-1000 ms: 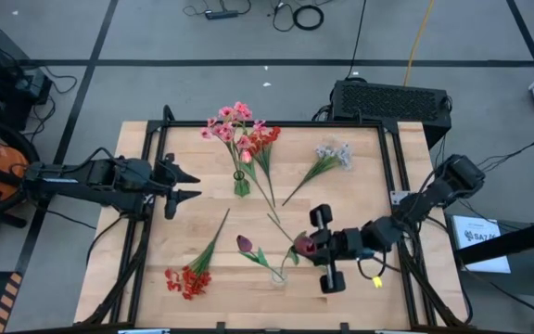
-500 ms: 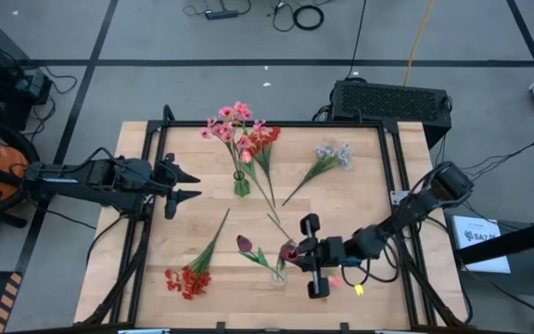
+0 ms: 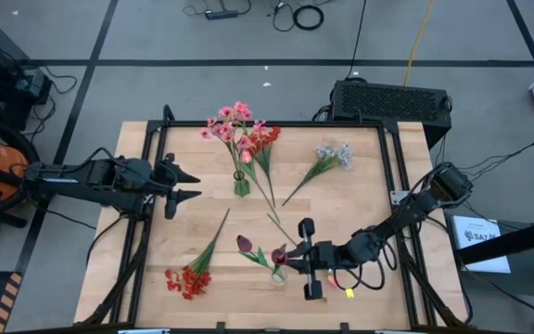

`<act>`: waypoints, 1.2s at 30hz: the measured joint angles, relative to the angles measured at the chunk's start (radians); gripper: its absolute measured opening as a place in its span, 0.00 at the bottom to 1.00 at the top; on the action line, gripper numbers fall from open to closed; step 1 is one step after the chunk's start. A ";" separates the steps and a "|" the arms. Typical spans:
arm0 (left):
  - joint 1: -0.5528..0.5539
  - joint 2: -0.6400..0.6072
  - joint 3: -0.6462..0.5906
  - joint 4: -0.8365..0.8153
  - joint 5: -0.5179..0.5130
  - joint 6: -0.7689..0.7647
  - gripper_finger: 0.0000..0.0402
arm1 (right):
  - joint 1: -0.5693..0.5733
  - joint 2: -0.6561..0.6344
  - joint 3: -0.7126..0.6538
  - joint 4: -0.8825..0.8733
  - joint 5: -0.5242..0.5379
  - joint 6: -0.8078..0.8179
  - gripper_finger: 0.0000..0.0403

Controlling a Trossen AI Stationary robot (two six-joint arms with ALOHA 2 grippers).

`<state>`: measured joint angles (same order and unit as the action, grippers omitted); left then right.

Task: Sort flowers into vase by color
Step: Put the red tulip into the transparent vase

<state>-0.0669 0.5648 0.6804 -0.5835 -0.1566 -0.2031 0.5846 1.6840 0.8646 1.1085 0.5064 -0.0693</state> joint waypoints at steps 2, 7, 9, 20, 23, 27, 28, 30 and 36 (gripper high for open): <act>0.000 0.000 0.000 0.000 0.000 0.000 0.47 | 0.000 0.000 0.000 -0.021 0.000 0.001 0.00; 0.000 0.000 0.000 0.000 0.000 0.001 0.47 | 0.000 0.000 0.000 -0.066 0.000 0.019 0.00; 0.000 0.000 0.000 0.000 0.000 0.001 0.47 | -0.002 0.000 0.000 -0.069 0.000 0.020 0.00; 0.000 0.000 0.000 0.000 0.000 0.001 0.47 | -0.005 0.000 -0.001 -0.096 0.092 0.137 0.00; 0.000 0.000 0.000 0.000 0.000 0.000 0.47 | -0.005 -0.001 -0.001 -0.111 0.095 0.169 0.02; 0.000 0.000 0.000 0.000 0.000 0.000 0.47 | -0.007 -0.001 -0.001 -0.117 0.096 0.197 0.10; 0.000 0.000 0.000 0.000 0.000 0.001 0.47 | -0.008 -0.001 -0.001 -0.117 0.096 0.197 0.12; 0.000 0.000 0.000 0.000 0.000 0.001 0.47 | -0.011 -0.001 -0.001 -0.116 0.096 0.197 0.16; 0.000 0.000 0.000 0.000 0.000 0.001 0.47 | -0.014 -0.015 -0.001 -0.127 0.096 0.191 0.23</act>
<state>-0.0671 0.5644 0.6804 -0.5835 -0.1568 -0.2024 0.5705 1.6685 0.8639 0.9820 0.6025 0.1218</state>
